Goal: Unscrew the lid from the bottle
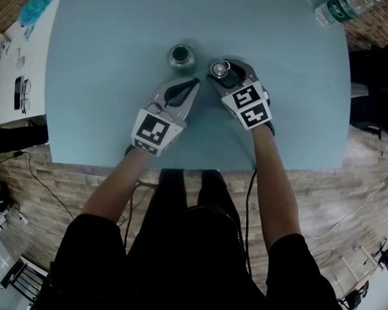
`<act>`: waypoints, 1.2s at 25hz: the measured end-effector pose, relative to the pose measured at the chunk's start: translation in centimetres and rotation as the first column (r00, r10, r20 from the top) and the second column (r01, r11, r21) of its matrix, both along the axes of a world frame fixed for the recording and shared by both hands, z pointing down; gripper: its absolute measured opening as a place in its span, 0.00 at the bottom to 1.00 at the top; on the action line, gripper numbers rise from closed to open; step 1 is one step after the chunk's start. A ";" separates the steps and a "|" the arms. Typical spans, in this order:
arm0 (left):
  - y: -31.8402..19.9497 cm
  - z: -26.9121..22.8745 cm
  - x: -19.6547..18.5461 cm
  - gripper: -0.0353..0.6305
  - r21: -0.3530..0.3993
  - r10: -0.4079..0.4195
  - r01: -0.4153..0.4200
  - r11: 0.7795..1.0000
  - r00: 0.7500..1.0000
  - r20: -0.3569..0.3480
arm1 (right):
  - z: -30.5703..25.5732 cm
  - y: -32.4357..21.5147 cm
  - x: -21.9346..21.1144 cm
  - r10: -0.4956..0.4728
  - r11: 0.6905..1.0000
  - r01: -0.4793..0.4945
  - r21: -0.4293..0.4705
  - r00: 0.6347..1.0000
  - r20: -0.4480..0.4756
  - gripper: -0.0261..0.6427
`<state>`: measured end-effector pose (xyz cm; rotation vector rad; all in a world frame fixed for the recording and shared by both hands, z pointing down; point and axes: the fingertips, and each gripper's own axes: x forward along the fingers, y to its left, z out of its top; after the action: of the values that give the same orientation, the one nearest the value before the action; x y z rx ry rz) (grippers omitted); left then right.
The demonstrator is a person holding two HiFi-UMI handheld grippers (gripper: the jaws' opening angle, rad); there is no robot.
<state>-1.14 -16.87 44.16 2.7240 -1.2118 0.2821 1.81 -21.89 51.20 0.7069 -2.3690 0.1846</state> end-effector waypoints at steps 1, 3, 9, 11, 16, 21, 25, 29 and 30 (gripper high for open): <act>0.0 0.0 0.0 0.05 0.000 0.001 -0.001 1.000 1.000 0.000 | 0.0 0.0 0.0 0.000 1.000 0.000 0.001 1.000 -0.001 0.42; -0.1 0.0 -0.1 0.05 0.000 0.000 0.000 1.000 1.000 0.000 | 0.0 -0.1 0.0 0.003 1.000 -0.003 0.002 1.000 -0.001 0.42; -0.1 0.0 -0.2 0.05 -0.003 -0.006 0.006 1.000 1.000 -0.003 | -0.2 -0.2 0.2 0.018 1.000 -0.018 0.005 1.000 0.012 0.43; -0.1 -0.1 -0.3 0.05 -0.003 -0.012 0.012 1.000 1.000 -0.004 | -0.4 -0.2 0.3 0.022 1.000 -0.023 0.006 1.000 0.017 0.44; 0.1 -0.2 -0.3 0.05 -0.007 -0.021 0.021 1.000 1.000 -0.001 | -0.5 -0.1 0.7 0.029 1.000 -0.029 0.003 0.999 0.020 0.44; 0.3 -0.6 -0.4 0.05 -0.011 -0.029 0.029 1.000 1.000 -0.009 | -0.9 -0.3 1.3 0.044 0.999 -0.044 0.011 0.999 0.018 0.45; 0.4 -0.7 -0.7 0.05 -0.008 -0.040 0.040 0.999 0.999 -0.007 | -1.4 -0.3 1.5 0.043 0.999 -0.044 0.023 0.999 0.020 0.45; 0.6 -1.0 -0.6 0.05 -0.010 -0.050 0.050 0.999 0.998 -0.024 | -2.0 0.1 1.7 0.043 0.999 -0.044 0.029 0.999 0.031 0.45; 0.7 -1.1 -0.6 0.05 -0.010 -0.052 0.052 0.999 0.998 -0.029 | -2.2 0.2 1.8 0.046 0.998 -0.047 0.029 0.998 0.037 0.44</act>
<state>-1.79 -16.17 43.02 2.6740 -1.2685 0.2405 3.56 -21.74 49.03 0.7796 -2.3955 0.1844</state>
